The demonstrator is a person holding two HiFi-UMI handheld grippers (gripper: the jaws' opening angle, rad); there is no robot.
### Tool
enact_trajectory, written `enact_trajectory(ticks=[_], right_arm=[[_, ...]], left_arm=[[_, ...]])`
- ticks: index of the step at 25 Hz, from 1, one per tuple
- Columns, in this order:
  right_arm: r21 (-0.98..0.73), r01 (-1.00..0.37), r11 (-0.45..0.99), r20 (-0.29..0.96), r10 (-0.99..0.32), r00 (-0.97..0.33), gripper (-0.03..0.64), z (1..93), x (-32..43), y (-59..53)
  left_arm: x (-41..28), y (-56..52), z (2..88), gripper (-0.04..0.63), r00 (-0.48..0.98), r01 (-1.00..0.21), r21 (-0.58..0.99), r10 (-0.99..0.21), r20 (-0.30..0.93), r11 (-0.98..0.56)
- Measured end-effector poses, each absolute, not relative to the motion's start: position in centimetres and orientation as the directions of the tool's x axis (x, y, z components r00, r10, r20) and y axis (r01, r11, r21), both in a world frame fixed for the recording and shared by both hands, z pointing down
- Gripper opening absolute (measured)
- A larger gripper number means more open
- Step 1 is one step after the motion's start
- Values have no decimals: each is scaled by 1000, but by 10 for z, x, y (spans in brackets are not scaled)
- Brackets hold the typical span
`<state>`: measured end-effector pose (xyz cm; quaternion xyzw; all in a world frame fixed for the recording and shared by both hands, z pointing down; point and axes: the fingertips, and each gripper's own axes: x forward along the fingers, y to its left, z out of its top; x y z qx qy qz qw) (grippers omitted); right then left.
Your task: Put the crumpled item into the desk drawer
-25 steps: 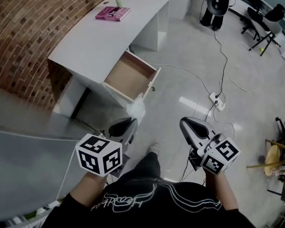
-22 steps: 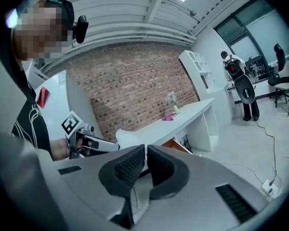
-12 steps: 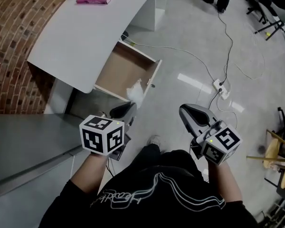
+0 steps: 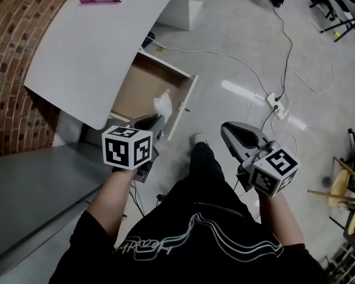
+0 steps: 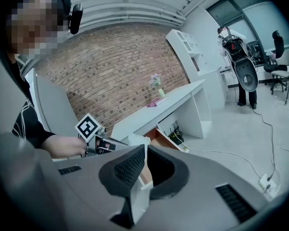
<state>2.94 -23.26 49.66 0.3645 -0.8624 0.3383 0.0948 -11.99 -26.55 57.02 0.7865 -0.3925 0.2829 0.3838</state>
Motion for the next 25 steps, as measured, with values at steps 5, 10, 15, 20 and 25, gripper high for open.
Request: enact_trajectory(ticks=[5,10,15,20,25], right_arm=[[-496,-688,529,411,-555,-723,48,512,44,-290],[-509,-677,531,438,-517,-735,48,531,51,-340],[-533,-660,530,466,-468,-751,48,555,50,-374],[-523,-646,556,482,-432,-762,48,577,45,-396],[-537,-638,552,510,-390,-766,48,607,43,-412]], left_arm=[[-112,-306,612,40,498,-852,370,-355,791,-371],[-112,-340,655,40,477,-867,381,-314,821,-321],[-115,-368,701,40,451,-881,373,-282,847,-289],[-124,-386,754,40,408,-907,358,-249,878,-224],[-124,-399,794,40,417,-904,375,-220,882,-207]])
